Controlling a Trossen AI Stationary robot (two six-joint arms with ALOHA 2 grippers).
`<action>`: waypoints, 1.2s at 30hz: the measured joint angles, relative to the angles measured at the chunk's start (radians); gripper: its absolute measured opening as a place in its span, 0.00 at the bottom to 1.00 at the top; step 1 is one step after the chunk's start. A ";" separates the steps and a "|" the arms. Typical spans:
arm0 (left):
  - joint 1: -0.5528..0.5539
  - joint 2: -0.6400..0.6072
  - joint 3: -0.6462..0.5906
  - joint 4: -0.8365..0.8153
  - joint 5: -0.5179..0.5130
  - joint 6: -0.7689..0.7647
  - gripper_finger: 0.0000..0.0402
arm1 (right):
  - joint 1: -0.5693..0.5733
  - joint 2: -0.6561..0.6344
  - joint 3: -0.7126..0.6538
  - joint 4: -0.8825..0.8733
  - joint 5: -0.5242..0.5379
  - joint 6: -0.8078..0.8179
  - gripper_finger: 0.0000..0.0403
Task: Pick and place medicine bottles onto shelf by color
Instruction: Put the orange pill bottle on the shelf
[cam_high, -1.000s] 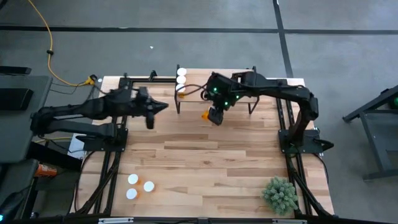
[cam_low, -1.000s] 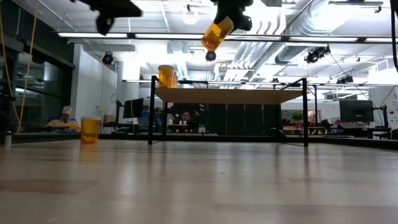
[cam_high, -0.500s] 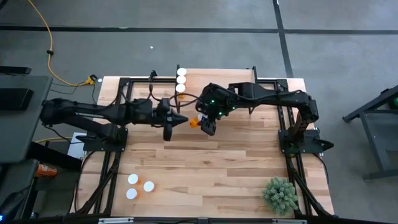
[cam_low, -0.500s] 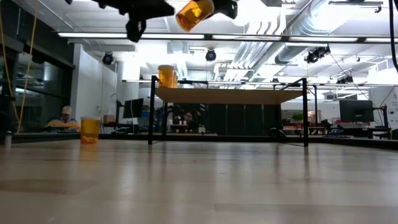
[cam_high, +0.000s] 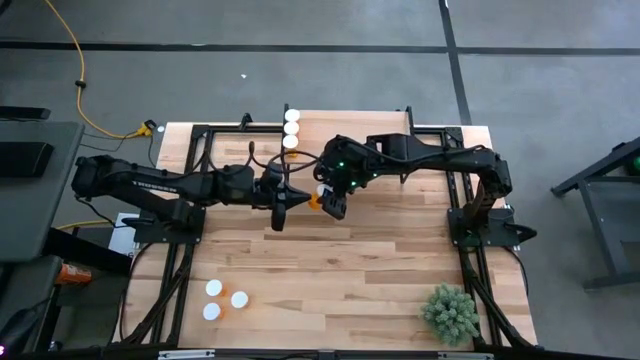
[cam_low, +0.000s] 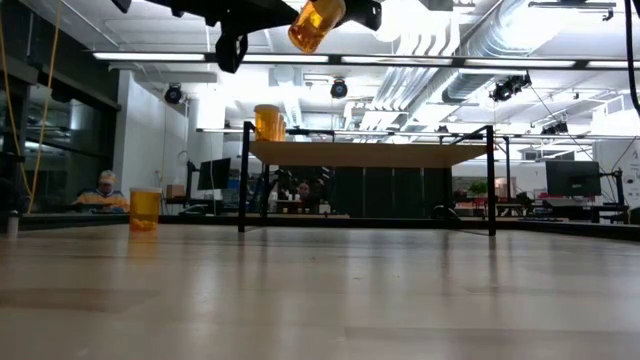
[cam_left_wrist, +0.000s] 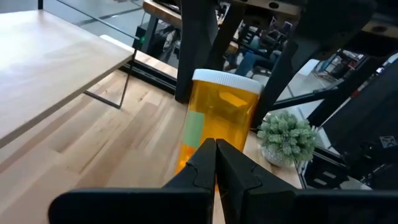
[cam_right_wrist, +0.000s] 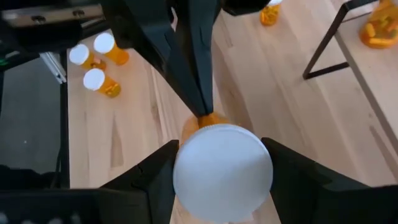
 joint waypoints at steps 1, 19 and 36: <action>0.000 0.000 0.000 -0.002 0.000 0.003 0.00 | -0.001 0.000 0.000 0.007 0.001 0.000 0.49; 0.076 -0.188 0.000 -0.234 0.007 0.077 0.00 | -0.042 -0.009 0.001 0.039 0.263 -0.111 0.49; 0.106 -0.575 0.000 -0.327 -0.117 0.122 0.00 | -0.375 0.195 0.002 0.265 0.345 -0.046 0.49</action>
